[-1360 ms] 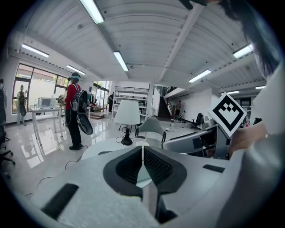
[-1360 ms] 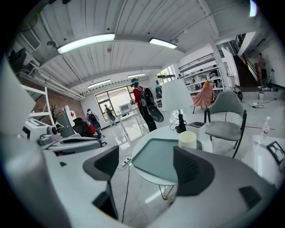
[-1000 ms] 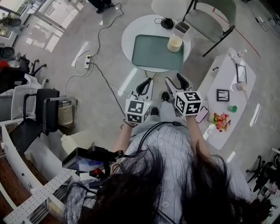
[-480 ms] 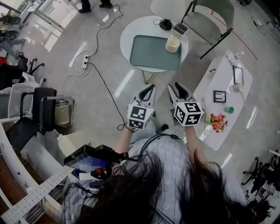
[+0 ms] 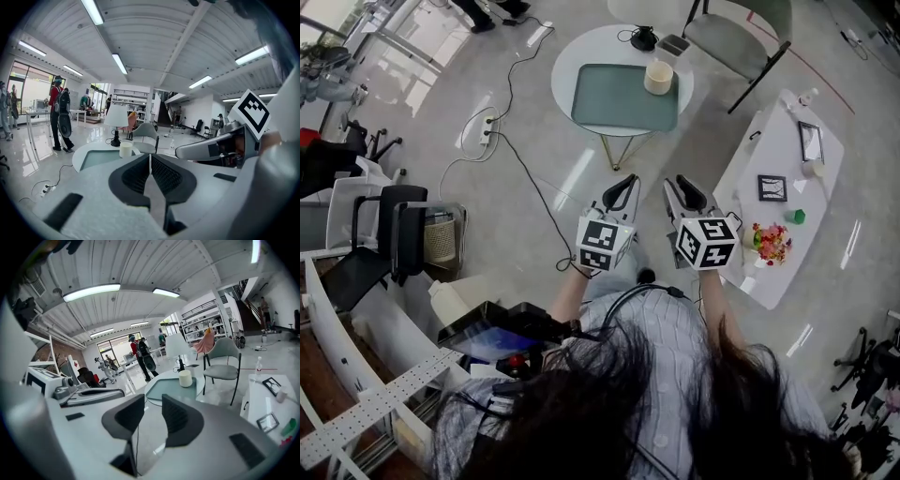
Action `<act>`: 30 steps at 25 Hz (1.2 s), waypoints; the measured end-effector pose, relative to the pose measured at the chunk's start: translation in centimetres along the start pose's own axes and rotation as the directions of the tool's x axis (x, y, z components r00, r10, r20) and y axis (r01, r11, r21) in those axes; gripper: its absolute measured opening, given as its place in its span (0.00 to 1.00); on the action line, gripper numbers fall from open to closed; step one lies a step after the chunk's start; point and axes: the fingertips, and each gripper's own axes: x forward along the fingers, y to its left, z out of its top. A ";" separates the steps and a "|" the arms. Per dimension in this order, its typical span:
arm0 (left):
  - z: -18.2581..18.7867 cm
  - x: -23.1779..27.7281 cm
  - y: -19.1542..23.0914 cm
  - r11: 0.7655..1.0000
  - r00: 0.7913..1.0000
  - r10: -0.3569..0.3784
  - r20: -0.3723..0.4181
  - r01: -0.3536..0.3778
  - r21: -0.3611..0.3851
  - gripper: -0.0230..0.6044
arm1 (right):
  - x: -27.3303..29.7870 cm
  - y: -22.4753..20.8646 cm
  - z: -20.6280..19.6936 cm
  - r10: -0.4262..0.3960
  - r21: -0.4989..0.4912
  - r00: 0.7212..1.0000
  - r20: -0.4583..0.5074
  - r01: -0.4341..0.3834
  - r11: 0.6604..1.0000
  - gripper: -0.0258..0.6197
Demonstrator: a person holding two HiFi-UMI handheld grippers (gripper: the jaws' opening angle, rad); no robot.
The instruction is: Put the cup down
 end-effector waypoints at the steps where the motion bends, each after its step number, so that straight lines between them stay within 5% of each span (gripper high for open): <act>1: 0.0 -0.4 -0.7 1.000 1.000 0.002 0.003 -0.002 0.000 0.06 | -0.8 0.2 -0.3 0.006 0.000 1.000 0.004 -0.006 1.000 0.24; 15: -3.7 -8.5 -10.7 0.999 1.000 0.025 -0.018 -0.024 0.023 0.06 | -10.5 3.4 -5.8 0.072 0.019 0.997 0.027 -0.073 0.997 0.18; 30: -4.7 -15.0 -13.8 0.996 0.997 0.072 0.031 -0.073 0.050 0.06 | -15.1 8.0 -7.8 0.131 -0.032 0.990 0.045 -0.130 0.991 0.15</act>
